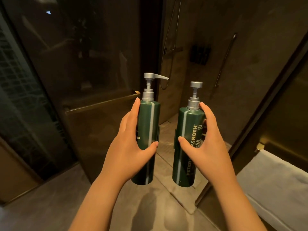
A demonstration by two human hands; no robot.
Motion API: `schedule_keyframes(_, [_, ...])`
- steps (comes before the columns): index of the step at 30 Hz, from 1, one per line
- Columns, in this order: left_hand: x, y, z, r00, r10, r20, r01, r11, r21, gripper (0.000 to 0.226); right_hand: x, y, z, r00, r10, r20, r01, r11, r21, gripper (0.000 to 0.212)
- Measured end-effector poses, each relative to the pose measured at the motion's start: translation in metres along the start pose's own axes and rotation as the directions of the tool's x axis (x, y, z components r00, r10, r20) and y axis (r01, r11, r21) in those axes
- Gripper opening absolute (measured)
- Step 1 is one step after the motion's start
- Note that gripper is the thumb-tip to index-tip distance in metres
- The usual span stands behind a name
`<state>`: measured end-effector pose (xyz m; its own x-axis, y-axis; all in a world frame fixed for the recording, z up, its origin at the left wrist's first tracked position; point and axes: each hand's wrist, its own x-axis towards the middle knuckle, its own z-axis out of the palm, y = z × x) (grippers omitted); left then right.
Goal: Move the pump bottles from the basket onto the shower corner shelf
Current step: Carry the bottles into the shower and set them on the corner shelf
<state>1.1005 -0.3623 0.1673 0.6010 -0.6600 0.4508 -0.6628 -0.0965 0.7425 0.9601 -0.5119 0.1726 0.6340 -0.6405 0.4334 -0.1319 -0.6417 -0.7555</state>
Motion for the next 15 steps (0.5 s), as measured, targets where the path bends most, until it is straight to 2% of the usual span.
schedule_keyframes(8, [0.111,-0.072,0.010,1.000,-0.005,0.024,0.005,0.999,-0.032,0.111,0.102,0.030,0.062,1.000,0.015,-0.018,-0.015,1.000,0.015,0.092])
schedule_keyframes(15, [0.181,-0.108,0.045,0.997,-0.013,0.082,0.018,0.998,-0.057,0.111,0.165,0.075,0.075,0.998,0.066,-0.021,-0.065,0.998,0.010,0.091])
